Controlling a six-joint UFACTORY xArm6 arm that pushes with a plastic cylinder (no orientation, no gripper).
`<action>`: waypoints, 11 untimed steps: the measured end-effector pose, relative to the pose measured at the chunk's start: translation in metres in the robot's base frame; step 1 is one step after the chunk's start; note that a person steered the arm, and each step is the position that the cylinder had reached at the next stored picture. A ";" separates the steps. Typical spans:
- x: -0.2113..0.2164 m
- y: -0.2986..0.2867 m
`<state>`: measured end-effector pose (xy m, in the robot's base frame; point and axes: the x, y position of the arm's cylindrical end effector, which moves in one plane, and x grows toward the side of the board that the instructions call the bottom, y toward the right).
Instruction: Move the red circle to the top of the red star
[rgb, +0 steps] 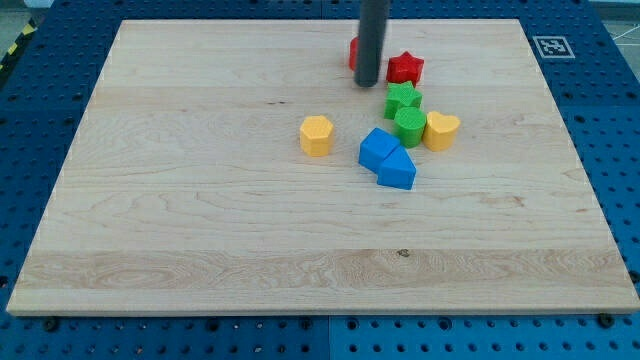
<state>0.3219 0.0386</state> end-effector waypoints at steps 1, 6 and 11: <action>-0.003 -0.044; -0.036 -0.007; -0.036 0.038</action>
